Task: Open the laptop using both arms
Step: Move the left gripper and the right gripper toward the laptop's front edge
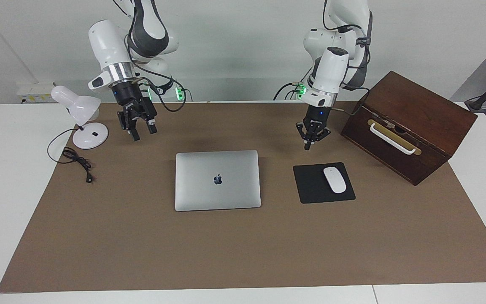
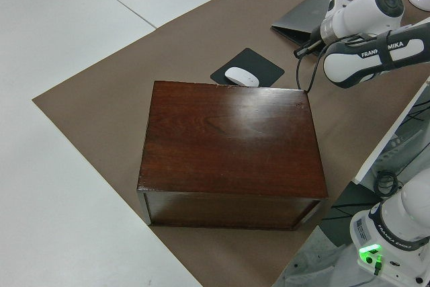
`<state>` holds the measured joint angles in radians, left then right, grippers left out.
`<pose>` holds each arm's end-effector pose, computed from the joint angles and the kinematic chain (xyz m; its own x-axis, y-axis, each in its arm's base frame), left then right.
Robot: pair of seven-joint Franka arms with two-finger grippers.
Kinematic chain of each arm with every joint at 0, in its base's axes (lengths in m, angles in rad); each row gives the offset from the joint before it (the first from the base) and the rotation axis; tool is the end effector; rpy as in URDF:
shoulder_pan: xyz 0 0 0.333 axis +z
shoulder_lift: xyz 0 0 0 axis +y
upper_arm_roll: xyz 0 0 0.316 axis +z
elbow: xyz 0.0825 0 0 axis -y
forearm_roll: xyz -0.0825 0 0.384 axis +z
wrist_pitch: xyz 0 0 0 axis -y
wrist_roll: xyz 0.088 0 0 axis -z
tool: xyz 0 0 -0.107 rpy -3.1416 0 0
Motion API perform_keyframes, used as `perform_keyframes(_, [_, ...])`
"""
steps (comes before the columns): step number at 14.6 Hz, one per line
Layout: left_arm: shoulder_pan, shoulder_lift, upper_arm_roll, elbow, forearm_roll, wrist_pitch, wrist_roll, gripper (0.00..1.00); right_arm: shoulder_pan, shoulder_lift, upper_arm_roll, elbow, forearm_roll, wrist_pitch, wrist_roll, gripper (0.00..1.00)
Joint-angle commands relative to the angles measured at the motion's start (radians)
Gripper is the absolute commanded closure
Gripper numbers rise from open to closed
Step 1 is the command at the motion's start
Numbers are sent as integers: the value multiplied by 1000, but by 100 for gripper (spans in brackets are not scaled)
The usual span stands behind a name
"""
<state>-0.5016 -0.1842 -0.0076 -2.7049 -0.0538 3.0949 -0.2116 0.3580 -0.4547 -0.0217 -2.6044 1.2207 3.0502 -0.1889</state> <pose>0.3913 -0.2133 0.3523 0.8352 -0.1667 0.5240 -0.2793 -0.9495 0.1431 0.4138 0.0667 0.4710 0.6199 -0.6913 0.3712 -0.2617 -0.6281 -0.7328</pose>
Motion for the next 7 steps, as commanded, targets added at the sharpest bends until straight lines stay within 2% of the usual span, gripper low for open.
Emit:
perform_keyframes(1, [-60, 40, 15, -19, -12, 89, -9, 100, 60, -38, 14, -29, 178, 64, -17, 0])
perform_keyframes(4, [-106, 64, 15, -27, -12, 161, -9, 100, 146, -9, 20, -25, 360, 145, -17, 0])
perform_keyframes(7, [-140, 118, 15, -29, -12, 261, -8, 100, 168, 5, 20, -22, 460, 160, -17, 0])
